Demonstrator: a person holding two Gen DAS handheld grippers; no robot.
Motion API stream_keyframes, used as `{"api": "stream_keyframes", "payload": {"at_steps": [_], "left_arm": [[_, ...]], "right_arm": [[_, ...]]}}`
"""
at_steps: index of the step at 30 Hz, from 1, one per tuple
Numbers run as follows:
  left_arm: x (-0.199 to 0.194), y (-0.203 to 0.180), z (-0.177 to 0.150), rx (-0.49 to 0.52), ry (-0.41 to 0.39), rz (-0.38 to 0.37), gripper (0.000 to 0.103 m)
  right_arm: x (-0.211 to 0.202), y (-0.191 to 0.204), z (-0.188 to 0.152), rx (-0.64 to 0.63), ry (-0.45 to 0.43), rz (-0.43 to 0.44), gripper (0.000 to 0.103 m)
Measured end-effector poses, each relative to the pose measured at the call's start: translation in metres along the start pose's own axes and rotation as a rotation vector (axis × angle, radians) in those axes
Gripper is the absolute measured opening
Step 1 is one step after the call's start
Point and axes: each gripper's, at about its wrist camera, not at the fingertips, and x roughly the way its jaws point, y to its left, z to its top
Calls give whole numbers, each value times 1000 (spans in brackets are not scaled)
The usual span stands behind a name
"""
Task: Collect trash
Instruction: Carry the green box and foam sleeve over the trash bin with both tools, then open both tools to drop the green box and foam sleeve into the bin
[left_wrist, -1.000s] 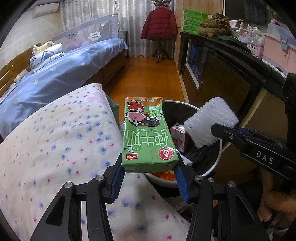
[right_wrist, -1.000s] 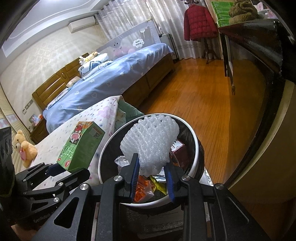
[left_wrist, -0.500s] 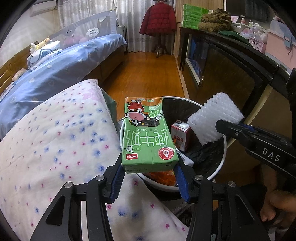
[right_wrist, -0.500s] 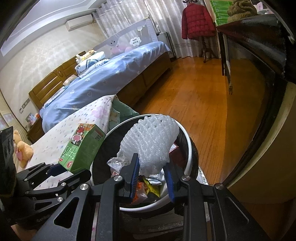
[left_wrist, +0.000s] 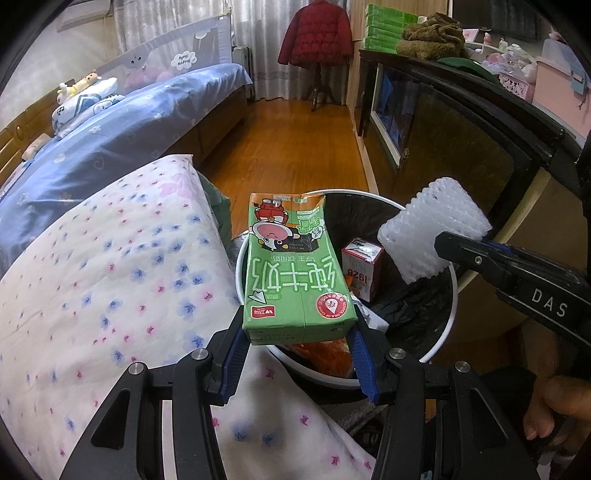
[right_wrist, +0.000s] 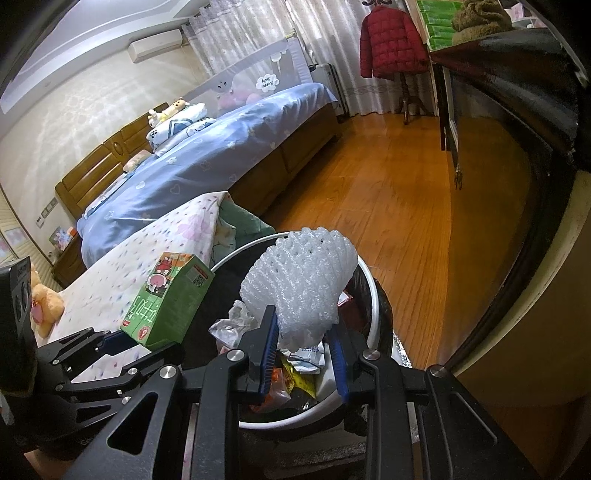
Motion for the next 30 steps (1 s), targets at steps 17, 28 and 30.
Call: {"api": "stream_keyframes", "payload": {"at_steps": [17, 28, 30], "left_arm": [[2, 0, 5, 6, 14, -26, 49], [3, -3, 6, 20, 30, -32, 50], [2, -4, 6, 25, 32, -33, 50]], "right_arm": [[7, -1, 6, 0, 14, -5, 29], [13, 0, 6, -2, 35, -1, 36], [14, -1, 7, 6, 36, 7, 42]]}}
